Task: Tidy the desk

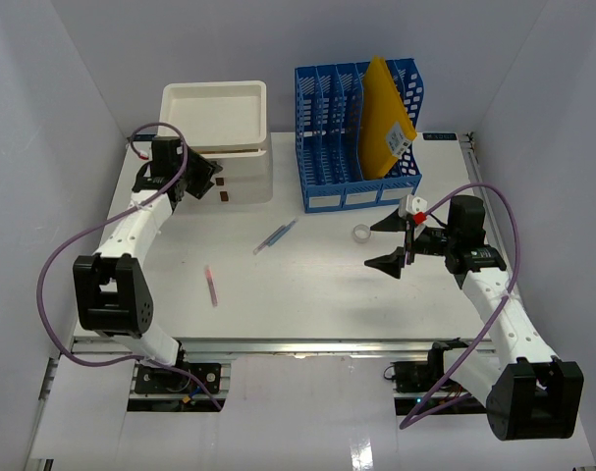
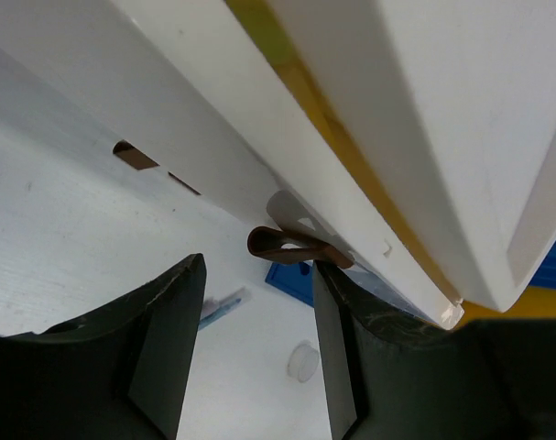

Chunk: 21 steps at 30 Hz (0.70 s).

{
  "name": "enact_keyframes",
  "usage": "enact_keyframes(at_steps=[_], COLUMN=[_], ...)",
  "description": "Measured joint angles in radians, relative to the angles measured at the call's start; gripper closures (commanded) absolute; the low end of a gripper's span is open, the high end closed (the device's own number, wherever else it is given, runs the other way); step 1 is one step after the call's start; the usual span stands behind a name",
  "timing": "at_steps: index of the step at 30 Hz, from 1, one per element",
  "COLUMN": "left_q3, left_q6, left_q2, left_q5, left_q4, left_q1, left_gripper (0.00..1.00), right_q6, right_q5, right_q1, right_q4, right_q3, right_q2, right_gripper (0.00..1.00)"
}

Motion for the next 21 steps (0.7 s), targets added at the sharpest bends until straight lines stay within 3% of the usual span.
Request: enact_keyframes(at_steps=[10,15,21], left_q3=[0.084,-0.098,-0.305], left_q6=[0.041,0.117,0.336], left_q2=[0.081,-0.034,-0.213], left_q5=[0.023,0.082,0.181], left_q4=[0.013,0.14,0.264], left_q1=[0.001,0.001,0.001], left_gripper=[0.3,0.22,0.23], right_q6=[-0.001,-0.002,-0.002], right_q5=[0.014,0.018,0.019], right_q1=[-0.002,-0.006,-0.01], right_q4=[0.0,0.0,0.0], right_q3=[0.0,0.0,0.0], right_q2=[0.0,0.001,0.001], right_gripper=[0.04,0.04,0.04])
